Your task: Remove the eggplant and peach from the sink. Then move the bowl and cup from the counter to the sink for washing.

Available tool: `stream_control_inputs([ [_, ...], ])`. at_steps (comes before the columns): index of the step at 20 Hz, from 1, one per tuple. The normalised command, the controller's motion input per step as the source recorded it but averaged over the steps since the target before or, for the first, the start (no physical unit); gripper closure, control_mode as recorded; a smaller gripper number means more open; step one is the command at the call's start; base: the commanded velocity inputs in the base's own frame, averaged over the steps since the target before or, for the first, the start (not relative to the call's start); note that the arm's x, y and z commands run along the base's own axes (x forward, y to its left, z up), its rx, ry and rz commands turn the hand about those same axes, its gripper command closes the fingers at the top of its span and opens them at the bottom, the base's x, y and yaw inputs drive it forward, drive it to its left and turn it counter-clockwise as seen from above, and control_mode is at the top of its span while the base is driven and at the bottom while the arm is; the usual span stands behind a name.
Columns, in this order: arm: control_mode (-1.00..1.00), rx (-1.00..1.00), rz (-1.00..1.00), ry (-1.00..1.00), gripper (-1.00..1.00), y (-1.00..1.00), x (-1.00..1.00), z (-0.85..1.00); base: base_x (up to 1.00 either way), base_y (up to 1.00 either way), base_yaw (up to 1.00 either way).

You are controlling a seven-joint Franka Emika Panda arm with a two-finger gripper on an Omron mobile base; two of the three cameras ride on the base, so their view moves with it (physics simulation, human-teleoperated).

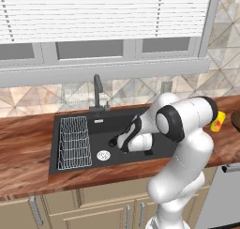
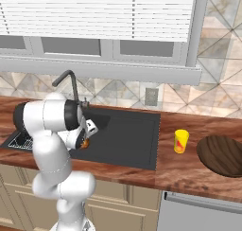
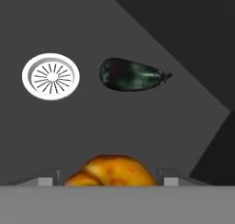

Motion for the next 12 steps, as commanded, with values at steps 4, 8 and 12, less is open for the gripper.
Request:
stream_control_inputs([
  [4,-1.0,0.02,0.0,0.0,1.0,-0.05,0.0,0.32,0.0,0.0,0.0],
  [8,-1.0,0.0,0.0,0.0,1.0,-0.09,-0.01,0.28,0.0,0.0,0.0],
  [12,-1.0,0.0,0.0,0.0,1.0,-0.05,-0.02,0.32,0.0,0.0,0.0],
])
